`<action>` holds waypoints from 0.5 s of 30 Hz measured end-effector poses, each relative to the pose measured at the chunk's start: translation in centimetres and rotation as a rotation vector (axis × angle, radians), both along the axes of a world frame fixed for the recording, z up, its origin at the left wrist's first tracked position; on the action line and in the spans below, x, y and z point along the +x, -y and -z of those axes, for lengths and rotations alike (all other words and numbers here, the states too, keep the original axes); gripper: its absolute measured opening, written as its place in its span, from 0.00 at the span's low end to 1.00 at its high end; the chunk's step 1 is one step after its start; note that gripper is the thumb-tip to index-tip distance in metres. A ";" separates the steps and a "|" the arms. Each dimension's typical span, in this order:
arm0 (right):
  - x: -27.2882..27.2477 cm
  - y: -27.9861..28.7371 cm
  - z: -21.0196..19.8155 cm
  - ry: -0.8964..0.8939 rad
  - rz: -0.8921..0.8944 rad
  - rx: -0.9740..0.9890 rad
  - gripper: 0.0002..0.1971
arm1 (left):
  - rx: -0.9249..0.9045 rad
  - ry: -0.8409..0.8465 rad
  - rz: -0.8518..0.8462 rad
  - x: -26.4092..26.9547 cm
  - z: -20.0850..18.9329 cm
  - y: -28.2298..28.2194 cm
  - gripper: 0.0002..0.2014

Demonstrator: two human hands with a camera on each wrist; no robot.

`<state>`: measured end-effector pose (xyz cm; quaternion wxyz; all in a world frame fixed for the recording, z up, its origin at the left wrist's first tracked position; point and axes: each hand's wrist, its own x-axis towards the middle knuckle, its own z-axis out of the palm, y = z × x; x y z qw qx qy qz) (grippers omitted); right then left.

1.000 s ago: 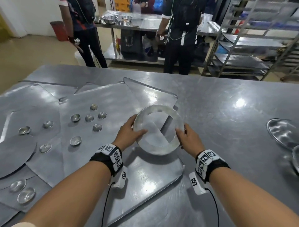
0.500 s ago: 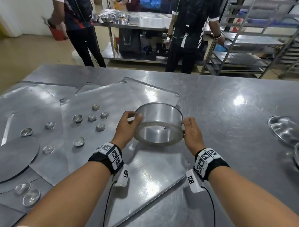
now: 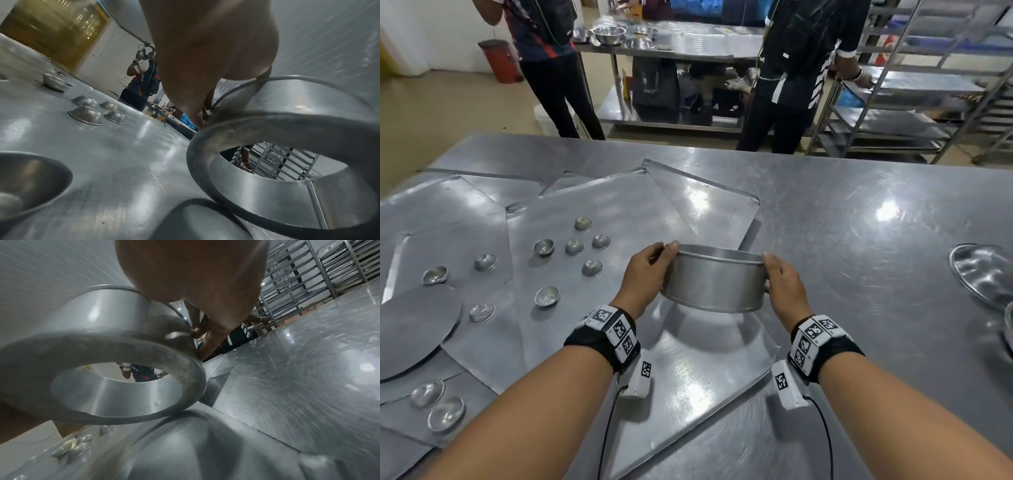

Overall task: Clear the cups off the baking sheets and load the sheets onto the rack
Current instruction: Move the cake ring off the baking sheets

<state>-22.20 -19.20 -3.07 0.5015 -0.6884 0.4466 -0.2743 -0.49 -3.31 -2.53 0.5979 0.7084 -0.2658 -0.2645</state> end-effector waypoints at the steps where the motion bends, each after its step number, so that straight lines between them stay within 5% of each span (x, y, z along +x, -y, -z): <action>1: 0.0 -0.1 -0.1 -0.005 -0.004 -0.001 0.36 | -0.005 0.001 -0.002 -0.3 -0.1 0.0 0.26; 7: -0.5 -0.1 0.7 -0.013 -0.023 0.065 0.35 | -0.057 -0.170 0.004 -0.6 -0.1 0.3 0.10; 10: -0.9 -0.9 0.2 -0.013 -0.049 0.035 0.19 | -0.054 -0.189 0.022 -0.9 -0.1 0.2 0.07; 15: -1.8 -2.4 0.2 -0.056 -0.110 0.028 0.11 | -0.014 -0.136 0.083 -1.1 0.9 -0.7 0.10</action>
